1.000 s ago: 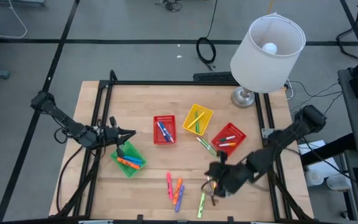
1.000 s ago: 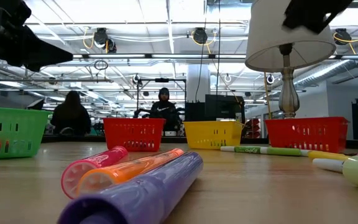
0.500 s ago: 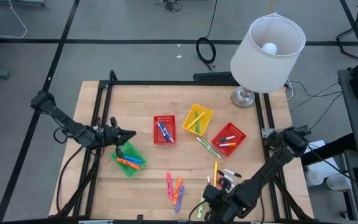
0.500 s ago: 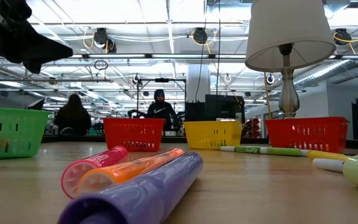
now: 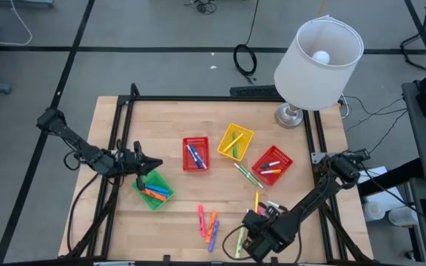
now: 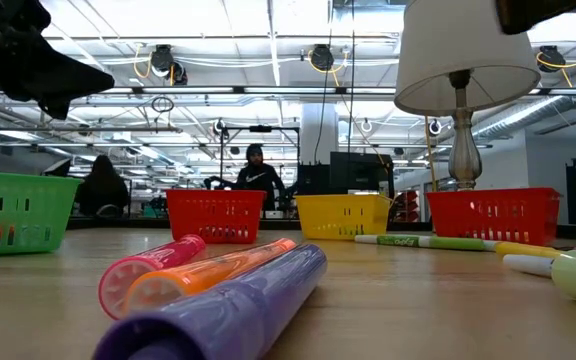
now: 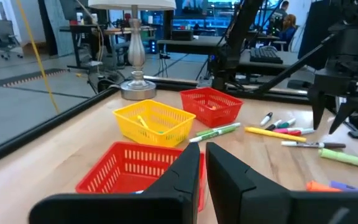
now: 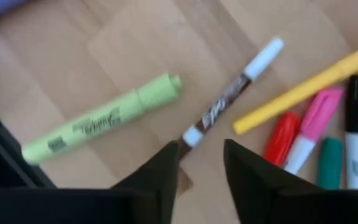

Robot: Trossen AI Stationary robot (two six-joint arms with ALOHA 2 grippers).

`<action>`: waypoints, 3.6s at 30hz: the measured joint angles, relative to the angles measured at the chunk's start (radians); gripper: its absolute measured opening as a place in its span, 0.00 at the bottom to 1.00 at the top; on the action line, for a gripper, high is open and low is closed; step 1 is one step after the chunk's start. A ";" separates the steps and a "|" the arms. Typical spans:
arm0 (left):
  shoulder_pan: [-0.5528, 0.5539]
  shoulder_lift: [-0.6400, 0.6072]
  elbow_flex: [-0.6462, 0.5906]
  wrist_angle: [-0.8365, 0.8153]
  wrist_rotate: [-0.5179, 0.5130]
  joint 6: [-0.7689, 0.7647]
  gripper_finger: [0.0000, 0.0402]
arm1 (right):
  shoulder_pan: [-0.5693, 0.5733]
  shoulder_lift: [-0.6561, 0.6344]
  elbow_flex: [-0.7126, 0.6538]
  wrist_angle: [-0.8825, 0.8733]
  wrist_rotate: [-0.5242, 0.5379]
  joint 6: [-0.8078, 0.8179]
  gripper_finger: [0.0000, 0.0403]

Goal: Pick & Place Markers
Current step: Put the brown marker pen into the left red bin

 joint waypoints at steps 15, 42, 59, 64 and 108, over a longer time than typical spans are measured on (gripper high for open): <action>0.000 0.000 0.000 0.000 -0.003 -0.003 0.09 | -0.003 0.008 -0.001 0.055 -0.048 0.070 0.46; 0.000 0.000 0.000 -0.001 -0.005 0.005 0.09 | 0.012 0.008 -0.252 0.375 -0.123 0.053 0.13; 0.000 0.000 0.000 -0.002 -0.004 0.008 0.09 | 0.032 -0.108 -0.312 0.414 0.020 0.009 0.04; 0.000 0.000 0.000 -0.002 -0.004 0.007 0.09 | 0.031 -0.161 -0.310 0.427 0.082 -0.029 0.04; 0.000 0.000 0.000 0.240 0.144 0.199 0.09 | -0.760 0.016 -0.178 0.943 0.002 -0.979 0.06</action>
